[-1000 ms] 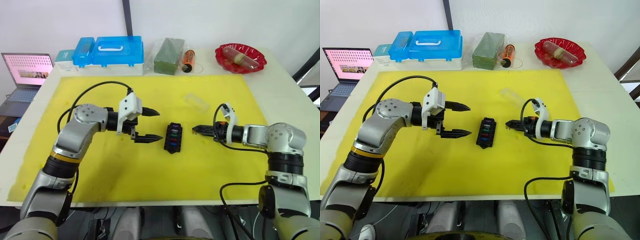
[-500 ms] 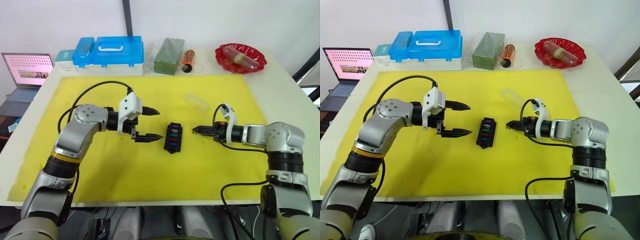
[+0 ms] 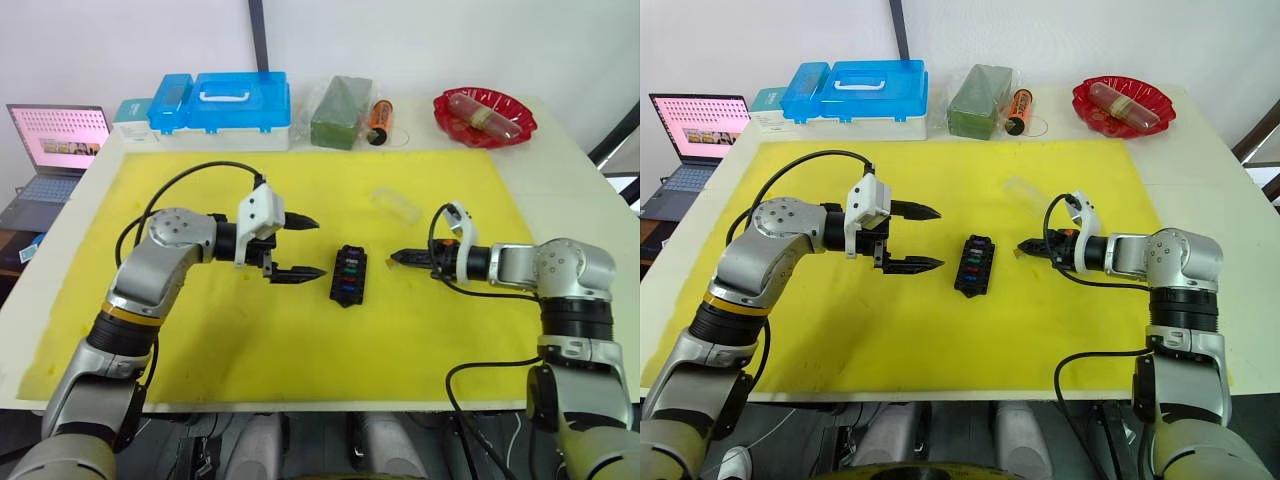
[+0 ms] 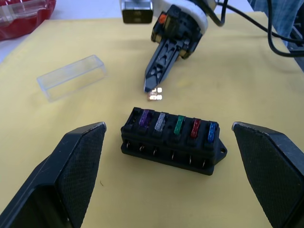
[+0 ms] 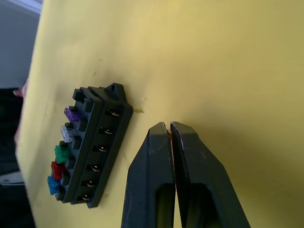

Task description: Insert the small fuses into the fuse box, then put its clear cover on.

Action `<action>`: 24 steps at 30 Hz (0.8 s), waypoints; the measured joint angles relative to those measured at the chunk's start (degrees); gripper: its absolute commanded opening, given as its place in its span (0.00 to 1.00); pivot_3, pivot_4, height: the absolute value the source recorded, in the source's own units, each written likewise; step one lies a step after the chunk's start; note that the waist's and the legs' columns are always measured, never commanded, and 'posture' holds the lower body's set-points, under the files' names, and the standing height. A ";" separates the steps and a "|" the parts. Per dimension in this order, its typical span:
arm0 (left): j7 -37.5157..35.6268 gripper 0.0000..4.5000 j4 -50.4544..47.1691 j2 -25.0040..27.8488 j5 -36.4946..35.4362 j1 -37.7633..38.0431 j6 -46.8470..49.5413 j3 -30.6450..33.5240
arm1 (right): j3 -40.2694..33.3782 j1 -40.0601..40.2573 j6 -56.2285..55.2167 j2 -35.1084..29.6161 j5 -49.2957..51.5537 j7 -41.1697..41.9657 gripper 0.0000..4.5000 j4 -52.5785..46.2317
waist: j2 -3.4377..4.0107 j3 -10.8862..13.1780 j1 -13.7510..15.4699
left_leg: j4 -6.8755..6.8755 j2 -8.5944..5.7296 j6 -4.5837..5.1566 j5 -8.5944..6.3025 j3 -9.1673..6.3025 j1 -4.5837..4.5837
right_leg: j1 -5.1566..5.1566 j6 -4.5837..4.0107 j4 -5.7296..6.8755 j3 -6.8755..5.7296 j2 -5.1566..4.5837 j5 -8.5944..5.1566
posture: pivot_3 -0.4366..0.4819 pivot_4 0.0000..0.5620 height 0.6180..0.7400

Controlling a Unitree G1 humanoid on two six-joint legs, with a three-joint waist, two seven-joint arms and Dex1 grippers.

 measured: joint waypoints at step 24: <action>0.05 1.00 0.51 -0.40 0.28 -0.01 -0.36 0.00 | 1.93 7.32 -3.58 2.20 0.36 -1.58 0.01 -13.60 | 0.00 0.00 0.09 | -0.01 0.00 0.00 0.00 -0.03 -0.01 | 0.00 0.00 -0.01 -0.01 0.00 -0.01 | 0.48 0.27 1.00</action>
